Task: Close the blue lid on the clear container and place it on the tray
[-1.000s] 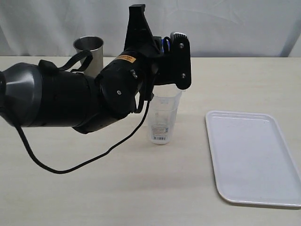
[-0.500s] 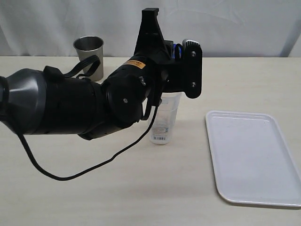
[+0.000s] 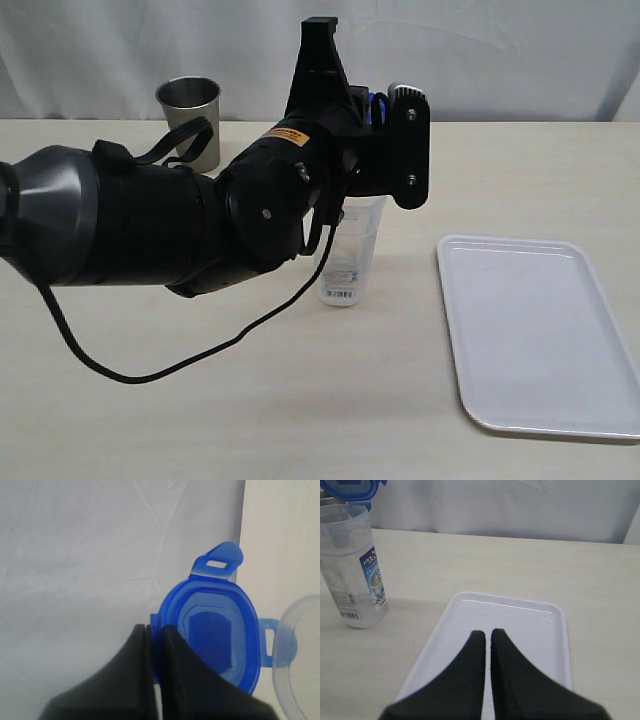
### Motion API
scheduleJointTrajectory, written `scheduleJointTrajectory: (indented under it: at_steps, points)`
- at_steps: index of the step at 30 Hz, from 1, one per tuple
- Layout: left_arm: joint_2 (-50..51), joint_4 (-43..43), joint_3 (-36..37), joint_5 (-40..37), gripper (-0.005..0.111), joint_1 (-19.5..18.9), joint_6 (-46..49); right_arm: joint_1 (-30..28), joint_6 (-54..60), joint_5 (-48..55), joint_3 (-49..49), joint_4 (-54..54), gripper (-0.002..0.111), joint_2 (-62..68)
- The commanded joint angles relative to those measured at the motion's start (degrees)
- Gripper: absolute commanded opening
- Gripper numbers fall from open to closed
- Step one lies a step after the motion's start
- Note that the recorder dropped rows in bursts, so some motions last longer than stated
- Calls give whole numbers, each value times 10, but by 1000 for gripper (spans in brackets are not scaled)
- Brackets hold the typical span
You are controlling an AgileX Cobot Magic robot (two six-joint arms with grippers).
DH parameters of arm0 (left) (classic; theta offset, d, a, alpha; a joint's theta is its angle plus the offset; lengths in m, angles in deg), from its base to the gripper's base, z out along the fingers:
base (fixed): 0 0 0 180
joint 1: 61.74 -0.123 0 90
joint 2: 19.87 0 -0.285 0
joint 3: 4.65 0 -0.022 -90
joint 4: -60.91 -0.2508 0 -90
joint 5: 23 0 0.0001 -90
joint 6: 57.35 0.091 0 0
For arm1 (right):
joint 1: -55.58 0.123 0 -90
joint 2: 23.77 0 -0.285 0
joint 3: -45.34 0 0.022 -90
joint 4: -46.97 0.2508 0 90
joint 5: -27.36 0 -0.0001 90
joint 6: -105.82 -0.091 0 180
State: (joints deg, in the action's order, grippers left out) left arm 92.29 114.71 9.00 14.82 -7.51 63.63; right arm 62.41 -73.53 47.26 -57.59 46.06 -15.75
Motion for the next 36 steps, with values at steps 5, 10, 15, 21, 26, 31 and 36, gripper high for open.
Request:
scheduleJointTrajectory:
  at_steps: [5,10,15,21,26,31,36]
  points:
    - [-4,18,1,3,0,4,17,-4,-2,-1,1,1,4,-2]
    - [-4,22,1,3,0,16,17,-4,-2,-1,1,1,4,-2]
    - [-4,12,1,5,0,23,17,-4,-2,-1,1,1,4,-2]
    - [-4,14,1,8,0,23,17,-4,-2,-1,1,1,4,-2]
    - [-4,21,1,14,0,23,17,-4,-2,-1,1,1,4,-2]
    - [-4,24,1,20,0,23,17,-4,-2,-1,1,1,4,-2]
    - [-4,26,1,27,0,24,17,-4,-2,-1,1,1,4,-2]
